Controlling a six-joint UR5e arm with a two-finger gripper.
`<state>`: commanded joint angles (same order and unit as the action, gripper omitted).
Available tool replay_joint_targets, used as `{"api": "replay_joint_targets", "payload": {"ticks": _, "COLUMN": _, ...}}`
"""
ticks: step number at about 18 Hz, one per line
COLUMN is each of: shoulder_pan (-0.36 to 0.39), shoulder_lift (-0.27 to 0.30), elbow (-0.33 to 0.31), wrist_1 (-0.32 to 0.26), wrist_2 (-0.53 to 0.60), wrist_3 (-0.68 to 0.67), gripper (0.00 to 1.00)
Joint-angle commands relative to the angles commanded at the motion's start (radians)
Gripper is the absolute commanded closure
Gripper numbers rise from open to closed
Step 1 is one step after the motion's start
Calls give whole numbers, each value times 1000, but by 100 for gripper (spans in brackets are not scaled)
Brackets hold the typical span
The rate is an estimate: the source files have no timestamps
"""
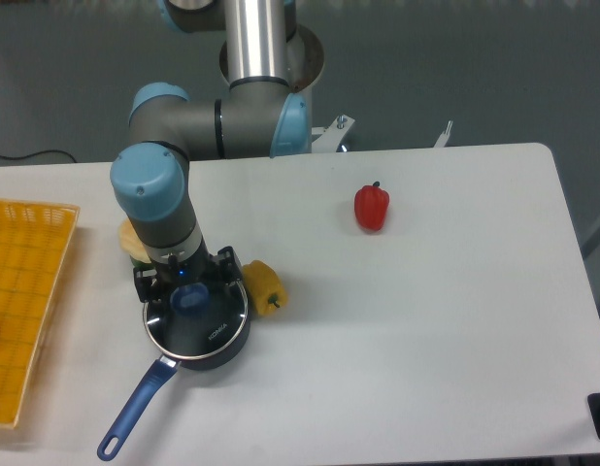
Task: Open the lid
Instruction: 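Close the gripper on the blue knob of the glass lid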
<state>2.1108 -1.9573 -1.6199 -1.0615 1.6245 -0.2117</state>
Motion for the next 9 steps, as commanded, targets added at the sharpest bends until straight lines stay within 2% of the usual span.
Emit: {"api": "replay_joint_targets", "payload": {"ticks": 9, "shoulder_pan": -2, "shoulder_lift": 9, "elbow": 2, "wrist_1": -2, "wrist_2": -9, "wrist_3": 0, "gripper": 0}}
